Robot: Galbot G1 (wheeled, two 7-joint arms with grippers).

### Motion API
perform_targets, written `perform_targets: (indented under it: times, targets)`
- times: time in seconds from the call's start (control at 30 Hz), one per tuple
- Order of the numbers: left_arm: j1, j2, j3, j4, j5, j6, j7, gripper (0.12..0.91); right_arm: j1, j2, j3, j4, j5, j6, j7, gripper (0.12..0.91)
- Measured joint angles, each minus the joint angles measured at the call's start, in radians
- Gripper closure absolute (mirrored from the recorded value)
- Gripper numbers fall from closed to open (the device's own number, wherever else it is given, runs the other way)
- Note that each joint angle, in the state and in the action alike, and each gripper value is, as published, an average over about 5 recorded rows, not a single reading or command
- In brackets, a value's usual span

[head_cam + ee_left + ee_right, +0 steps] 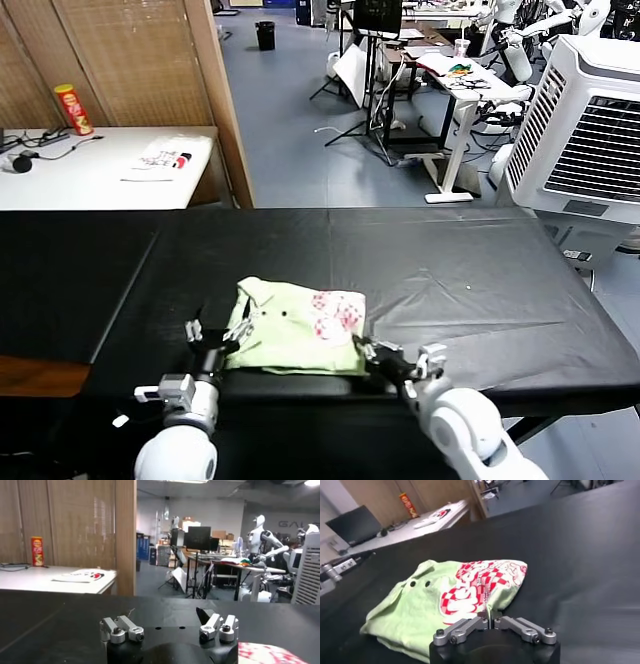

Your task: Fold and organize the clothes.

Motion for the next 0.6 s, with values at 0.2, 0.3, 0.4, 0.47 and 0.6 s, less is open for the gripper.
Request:
perform_targets:
  times: [0.2,0.3,0.4,0.47,0.6]
  targets:
    - [0.006,0.002,0.002,0.004,-0.006,0.000,0.000,0.232,0.007,-0.092,0.046,-0.011,-0.056,0.021,-0.056,0.886]
    - [0.010,0.005,0.001,0.005,-0.018,0.006,-0.001,0.232,-0.005,-0.126,0.068,0.004,-0.053,0.015,-0.042,0.878]
    - [0.017,0.013,0.001,0.003,-0.039,0.016,-0.007,0.232,-0.032,-0.146,0.097,0.033,-0.062,0.022,-0.020,0.786]
    - [0.023,0.021,0.000,0.002,-0.058,0.020,-0.015,0.232,-0.057,-0.154,0.121,0.055,-0.074,0.035,-0.010,0.672]
    - [0.042,0.042,-0.005,0.005,-0.071,0.002,-0.020,0.232,-0.127,-0.153,0.172,0.098,-0.128,0.096,0.002,0.472]
